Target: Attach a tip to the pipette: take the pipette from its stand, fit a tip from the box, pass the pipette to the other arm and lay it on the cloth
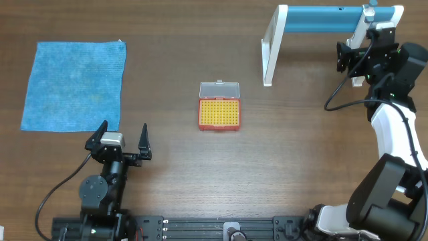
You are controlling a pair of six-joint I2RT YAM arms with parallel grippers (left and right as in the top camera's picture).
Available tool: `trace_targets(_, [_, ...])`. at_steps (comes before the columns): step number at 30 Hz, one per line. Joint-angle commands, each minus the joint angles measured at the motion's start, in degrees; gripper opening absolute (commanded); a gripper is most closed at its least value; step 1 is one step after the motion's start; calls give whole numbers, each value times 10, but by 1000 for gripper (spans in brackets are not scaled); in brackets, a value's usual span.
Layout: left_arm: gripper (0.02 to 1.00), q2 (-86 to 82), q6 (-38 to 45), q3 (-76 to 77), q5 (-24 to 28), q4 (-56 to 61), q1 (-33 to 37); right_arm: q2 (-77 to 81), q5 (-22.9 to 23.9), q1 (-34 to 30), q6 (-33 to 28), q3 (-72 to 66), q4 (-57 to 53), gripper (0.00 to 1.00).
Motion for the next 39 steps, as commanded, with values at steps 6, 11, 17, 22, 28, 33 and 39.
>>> trace_targets(6, [993, -3, 5, 0, 10, -4, -2, 21, -8, 2, 26, 11, 30, 809])
trace_targets(11, [993, -3, 5, 0, 10, -4, -2, 21, -8, 3, 39, 11, 35, 693])
trace_targets(17, [998, -3, 5, 0, 10, -4, -2, 21, -6, 5, 60, 11, 36, 514])
trace_targets(22, [998, -3, 5, 0, 10, -4, -2, 21, -6, 5, 62, 11, 36, 321])
trace_targets(28, [998, -3, 5, 0, 10, -4, -2, 21, -6, 5, 62, 11, 36, 191])
trace_targets(33, [996, -3, 5, 0, 10, -4, -2, 6, -6, 5, 66, 11, 36, 82])
trace_targets(39, [998, -3, 5, 0, 10, -4, -2, -91, -6, 5, 66, 11, 24, 80])
